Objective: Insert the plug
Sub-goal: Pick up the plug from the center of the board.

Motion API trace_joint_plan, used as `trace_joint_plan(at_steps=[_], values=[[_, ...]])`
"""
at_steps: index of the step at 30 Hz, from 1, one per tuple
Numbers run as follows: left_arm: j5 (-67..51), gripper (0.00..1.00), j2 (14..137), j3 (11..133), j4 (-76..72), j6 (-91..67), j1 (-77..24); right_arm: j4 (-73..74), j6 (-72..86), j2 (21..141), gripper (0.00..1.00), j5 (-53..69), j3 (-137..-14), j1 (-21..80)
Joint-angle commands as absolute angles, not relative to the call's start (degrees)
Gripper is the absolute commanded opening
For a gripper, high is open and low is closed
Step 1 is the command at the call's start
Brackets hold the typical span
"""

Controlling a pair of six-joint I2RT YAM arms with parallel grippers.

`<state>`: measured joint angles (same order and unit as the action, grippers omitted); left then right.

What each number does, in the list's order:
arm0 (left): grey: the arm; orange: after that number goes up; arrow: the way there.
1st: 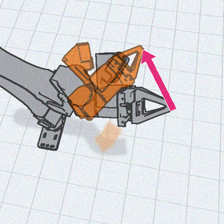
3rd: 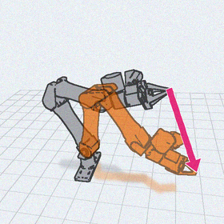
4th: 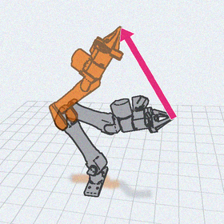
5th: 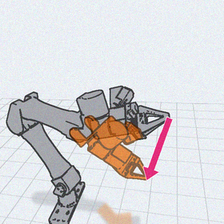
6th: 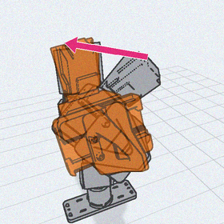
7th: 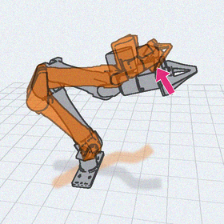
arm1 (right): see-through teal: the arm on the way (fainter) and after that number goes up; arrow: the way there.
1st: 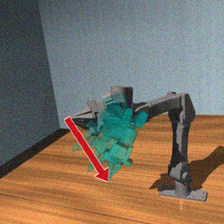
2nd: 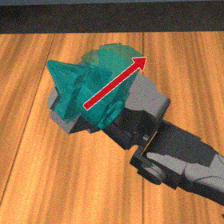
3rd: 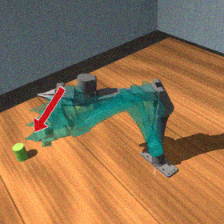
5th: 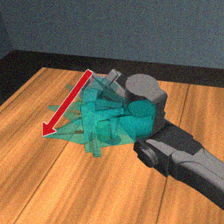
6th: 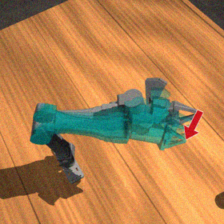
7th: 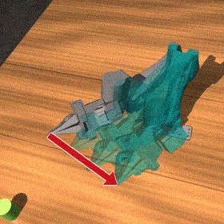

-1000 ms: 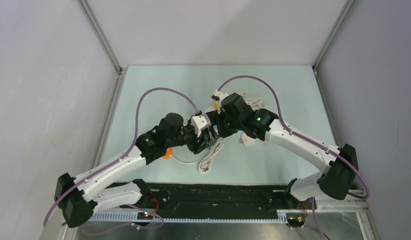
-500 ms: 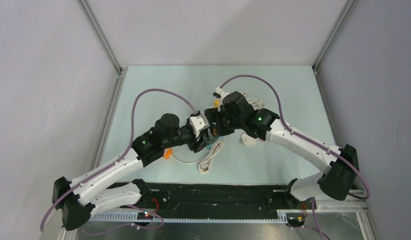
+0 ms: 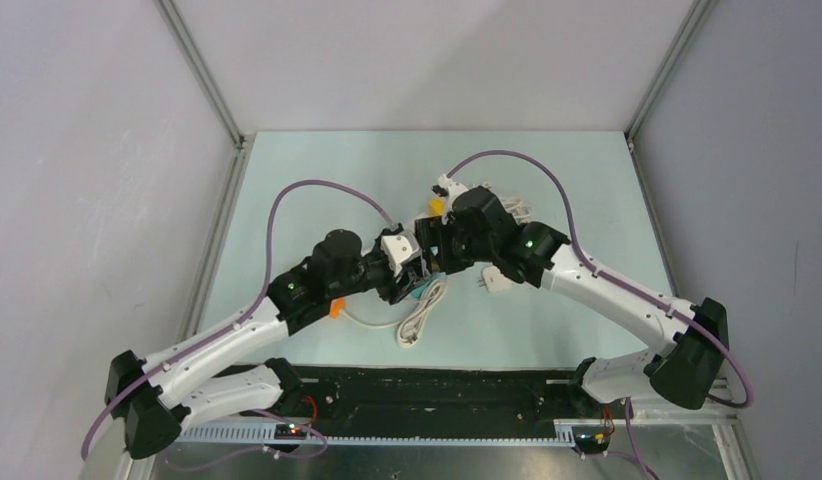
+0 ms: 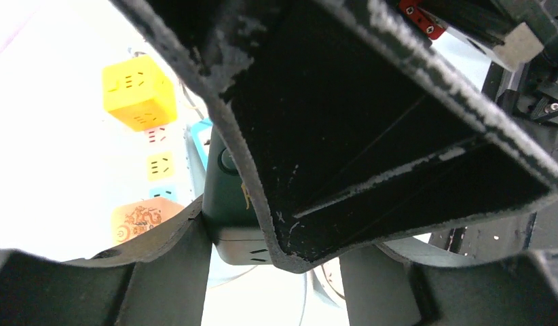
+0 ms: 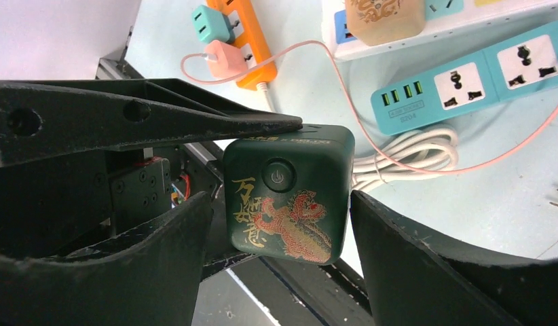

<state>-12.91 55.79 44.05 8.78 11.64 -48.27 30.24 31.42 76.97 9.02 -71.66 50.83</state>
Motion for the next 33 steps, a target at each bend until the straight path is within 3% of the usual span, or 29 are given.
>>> trace_joint_plan(at_steps=[1,26,29,32,33], values=[[-11.9,0.0,56.5,47.1,4.8,11.7,-48.8,30.3,30.6,78.4,0.78,6.6,-71.8,52.2],[-11.3,0.02,59.2,49.8,5.9,10.2,-50.0,28.4,32.0,82.2,0.79,6.8,-71.8,54.1],[-10.7,0.03,59.5,49.9,5.9,10.1,-50.1,28.8,32.0,82.2,0.65,6.6,-71.8,54.1],[-10.5,0.07,59.5,50.0,5.9,9.5,-50.0,28.9,32.3,82.6,0.35,6.8,-71.8,53.9],[-9.9,0.14,59.5,50.1,5.9,9.1,-50.0,29.1,32.5,82.8,0.29,6.8,-71.8,54.0]])
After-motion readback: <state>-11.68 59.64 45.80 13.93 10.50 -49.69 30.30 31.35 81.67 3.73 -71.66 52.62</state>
